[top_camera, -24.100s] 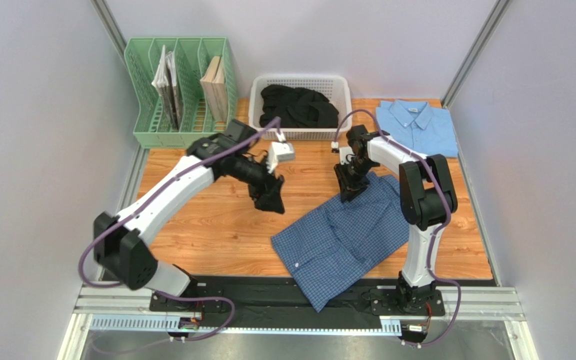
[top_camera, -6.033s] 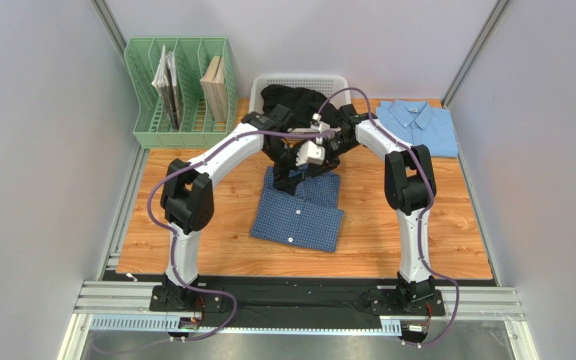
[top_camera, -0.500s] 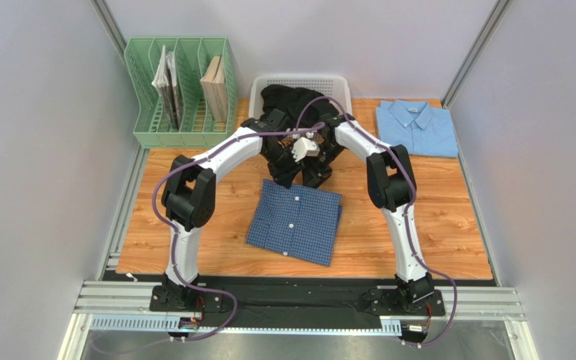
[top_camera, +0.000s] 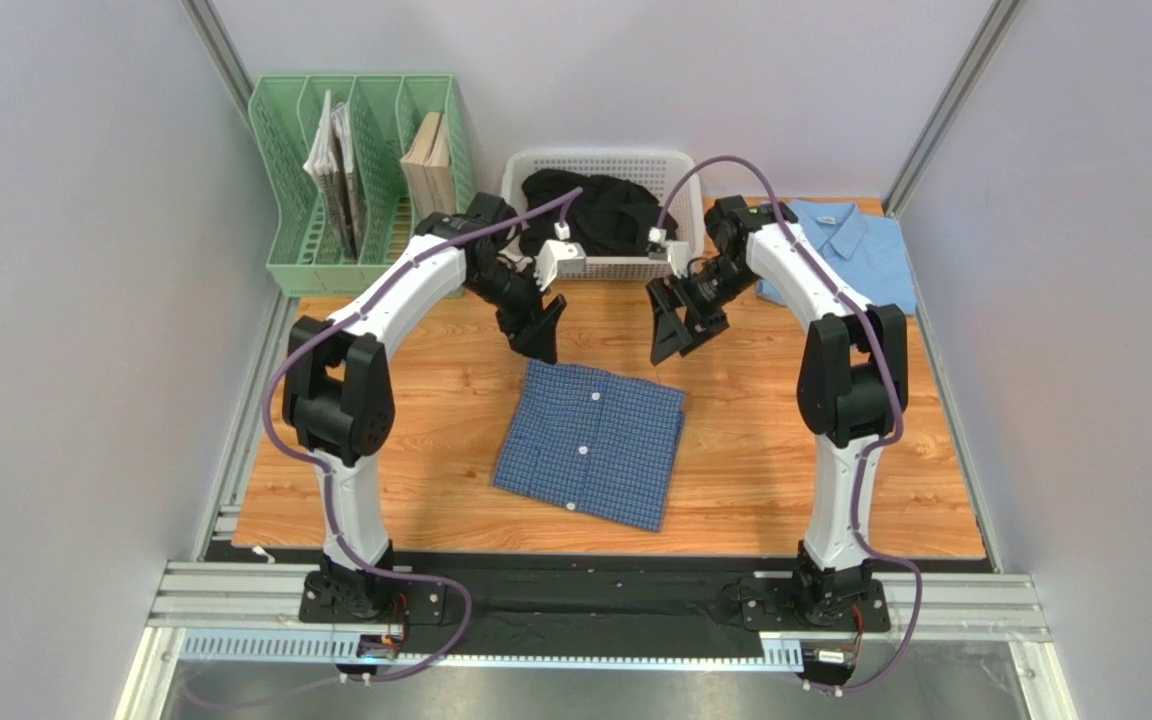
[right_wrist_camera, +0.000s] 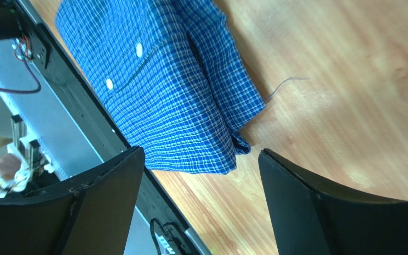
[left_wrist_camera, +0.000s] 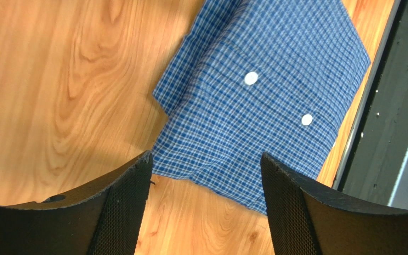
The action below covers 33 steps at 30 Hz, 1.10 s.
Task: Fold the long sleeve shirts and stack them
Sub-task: Fold the shirt
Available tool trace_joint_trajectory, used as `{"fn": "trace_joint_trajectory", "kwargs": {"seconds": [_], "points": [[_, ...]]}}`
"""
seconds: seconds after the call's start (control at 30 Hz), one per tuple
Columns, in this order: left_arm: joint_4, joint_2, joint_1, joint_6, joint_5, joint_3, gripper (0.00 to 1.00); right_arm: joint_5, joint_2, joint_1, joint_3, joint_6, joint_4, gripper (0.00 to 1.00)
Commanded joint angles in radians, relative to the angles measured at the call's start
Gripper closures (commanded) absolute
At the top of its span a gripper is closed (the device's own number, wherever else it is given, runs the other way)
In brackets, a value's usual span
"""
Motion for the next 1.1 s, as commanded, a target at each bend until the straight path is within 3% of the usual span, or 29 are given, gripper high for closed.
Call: {"fn": "trace_joint_trajectory", "kwargs": {"seconds": [0.0, 0.13, 0.3, 0.4, 0.43, 0.47, 0.5, 0.6, 0.63, 0.7, 0.8, 0.9, 1.0, 1.07], "points": [[-0.009, 0.076, 0.062, 0.013, 0.077, 0.017, 0.20, 0.024, -0.004, 0.017, -0.092, -0.010, 0.082, 0.13], [-0.022, 0.141, 0.073, 0.028, 0.069, 0.031, 0.19, 0.047, 0.020, 0.017, -0.140, -0.012, 0.113, 0.13], [-0.018, 0.161, 0.079, 0.036, 0.086, -0.011, 0.20, -0.011, 0.007, 0.017, -0.177, -0.050, 0.076, 0.30], [-0.012, 0.162, 0.082, 0.027, 0.123, -0.023, 0.25, -0.042, -0.001, 0.017, -0.166, -0.056, 0.036, 0.57], [-0.010, 0.162, 0.082, 0.025, 0.149, -0.024, 0.28, -0.050, -0.006, 0.019, -0.152, -0.056, 0.024, 0.72], [-0.013, 0.159, 0.082, 0.016, 0.164, -0.021, 0.35, -0.057, -0.009, 0.017, -0.139, -0.056, -0.006, 0.81], [-0.015, 0.153, 0.082, 0.012, 0.192, -0.020, 0.40, -0.074, -0.021, 0.017, -0.125, -0.047, -0.025, 0.98], [-0.021, 0.133, 0.086, -0.011, 0.238, -0.012, 0.65, -0.079, -0.059, 0.017, -0.067, -0.034, -0.102, 1.00], [-0.022, 0.129, 0.086, -0.015, 0.246, -0.011, 0.84, -0.059, -0.068, 0.016, -0.074, -0.027, -0.108, 1.00], [-0.010, 0.110, 0.088, -0.036, 0.256, -0.012, 0.98, 0.000, -0.076, 0.000, -0.103, -0.033, -0.111, 1.00], [0.025, 0.113, 0.088, -0.083, 0.244, -0.017, 1.00, 0.115, -0.046, -0.039, -0.189, -0.046, -0.071, 1.00], [0.054, 0.151, 0.088, -0.137, 0.212, -0.002, 1.00, 0.204, 0.003, -0.055, -0.253, -0.004, 0.080, 1.00], [0.103, 0.168, 0.088, -0.186, 0.183, -0.008, 1.00, 0.226, 0.112, -0.046, -0.167, 0.034, 0.159, 1.00], [0.122, 0.162, 0.088, -0.214, 0.177, -0.029, 0.87, 0.232, 0.180, -0.035, -0.113, 0.058, 0.185, 1.00]]}}
